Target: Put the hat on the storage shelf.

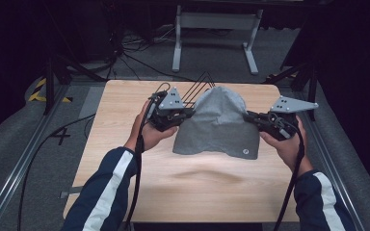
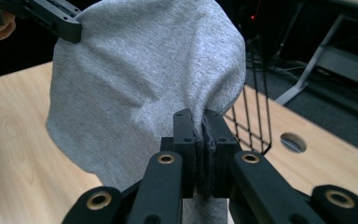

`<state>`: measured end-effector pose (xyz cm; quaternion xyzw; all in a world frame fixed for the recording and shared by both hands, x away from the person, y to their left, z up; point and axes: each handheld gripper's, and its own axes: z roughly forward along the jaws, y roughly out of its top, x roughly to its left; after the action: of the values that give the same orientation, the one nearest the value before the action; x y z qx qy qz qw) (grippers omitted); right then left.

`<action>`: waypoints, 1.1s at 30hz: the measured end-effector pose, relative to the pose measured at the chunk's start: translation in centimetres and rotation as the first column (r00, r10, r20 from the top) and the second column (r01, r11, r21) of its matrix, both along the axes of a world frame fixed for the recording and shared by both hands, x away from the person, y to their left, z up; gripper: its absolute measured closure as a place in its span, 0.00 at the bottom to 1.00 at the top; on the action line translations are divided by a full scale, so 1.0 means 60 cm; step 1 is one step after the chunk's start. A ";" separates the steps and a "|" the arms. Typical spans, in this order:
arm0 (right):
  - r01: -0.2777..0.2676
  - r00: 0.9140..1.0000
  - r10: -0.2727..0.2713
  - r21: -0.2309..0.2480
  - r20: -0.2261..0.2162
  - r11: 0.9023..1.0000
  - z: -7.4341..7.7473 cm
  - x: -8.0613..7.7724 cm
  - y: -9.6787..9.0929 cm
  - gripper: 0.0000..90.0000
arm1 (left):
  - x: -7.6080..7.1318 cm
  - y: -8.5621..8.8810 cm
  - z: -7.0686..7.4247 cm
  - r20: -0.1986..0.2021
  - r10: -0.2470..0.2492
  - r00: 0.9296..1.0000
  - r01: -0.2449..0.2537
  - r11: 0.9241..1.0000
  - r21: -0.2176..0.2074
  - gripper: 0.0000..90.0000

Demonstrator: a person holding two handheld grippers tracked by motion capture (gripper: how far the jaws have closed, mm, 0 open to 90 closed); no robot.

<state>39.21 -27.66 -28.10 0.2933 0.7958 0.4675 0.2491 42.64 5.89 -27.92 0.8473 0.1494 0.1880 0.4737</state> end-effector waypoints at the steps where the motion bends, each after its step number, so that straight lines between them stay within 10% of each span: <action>1: 0.003 1.000 -0.003 -0.005 0.011 1.000 0.007 0.003 0.002 0.95 | 0.003 0.000 0.007 0.006 0.003 1.000 -0.003 1.000 -0.005 0.97; 17: 0.034 0.992 -0.036 0.020 0.119 0.999 0.144 0.075 0.013 0.95 | 0.056 0.008 0.124 0.082 0.033 0.996 -0.029 0.998 -0.049 0.97; 33: 0.064 0.989 -0.064 0.007 0.133 0.998 0.173 0.148 0.050 0.95 | 0.125 0.013 0.171 0.096 0.153 0.984 -0.146 0.986 -0.076 0.97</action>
<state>48.09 -24.66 -17.70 0.2871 0.7669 0.4791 0.3161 50.15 6.66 -17.66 0.8062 0.1950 0.2605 0.4941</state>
